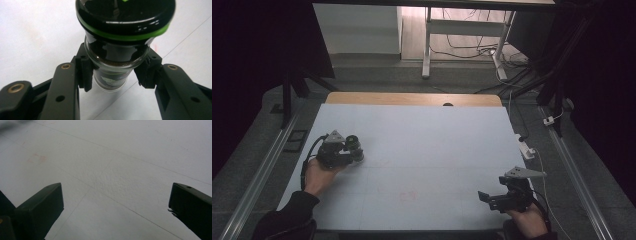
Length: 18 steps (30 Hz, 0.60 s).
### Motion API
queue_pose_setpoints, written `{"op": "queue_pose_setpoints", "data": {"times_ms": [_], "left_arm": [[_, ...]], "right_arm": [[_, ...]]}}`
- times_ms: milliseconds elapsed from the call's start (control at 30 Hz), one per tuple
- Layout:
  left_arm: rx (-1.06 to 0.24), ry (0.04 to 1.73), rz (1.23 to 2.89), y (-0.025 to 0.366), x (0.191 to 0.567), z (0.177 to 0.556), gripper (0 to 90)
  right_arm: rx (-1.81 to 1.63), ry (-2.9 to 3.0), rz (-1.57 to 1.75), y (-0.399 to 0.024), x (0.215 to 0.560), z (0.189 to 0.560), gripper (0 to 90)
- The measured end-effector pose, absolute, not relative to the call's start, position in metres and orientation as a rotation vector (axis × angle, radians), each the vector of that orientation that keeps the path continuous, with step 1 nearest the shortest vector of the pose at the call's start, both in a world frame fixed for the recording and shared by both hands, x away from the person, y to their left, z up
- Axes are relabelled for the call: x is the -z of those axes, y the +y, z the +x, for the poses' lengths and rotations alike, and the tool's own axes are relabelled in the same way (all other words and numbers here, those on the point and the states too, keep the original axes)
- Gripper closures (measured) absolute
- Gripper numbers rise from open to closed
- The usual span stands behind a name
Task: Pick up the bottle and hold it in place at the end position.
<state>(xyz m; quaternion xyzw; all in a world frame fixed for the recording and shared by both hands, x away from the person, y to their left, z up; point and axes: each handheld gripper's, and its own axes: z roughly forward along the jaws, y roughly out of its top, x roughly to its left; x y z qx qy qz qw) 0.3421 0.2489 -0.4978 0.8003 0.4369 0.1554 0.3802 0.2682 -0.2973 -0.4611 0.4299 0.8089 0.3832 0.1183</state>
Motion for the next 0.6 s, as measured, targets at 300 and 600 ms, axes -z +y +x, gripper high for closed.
{"op": "queue_pose_setpoints", "data": {"times_ms": [300, 600], "left_arm": [[-0.37, 1.086, 2.038, 0.229, 0.476, 0.346, 53.2], [-0.329, 1.037, 2.055, 0.198, 0.46, 0.356, 53.2]], "right_arm": [[-1.121, 2.366, 1.262, -0.297, 0.461, 0.268, 0.0], [-1.131, 2.36, 1.268, -0.299, 0.461, 0.269, 0.0]]}}
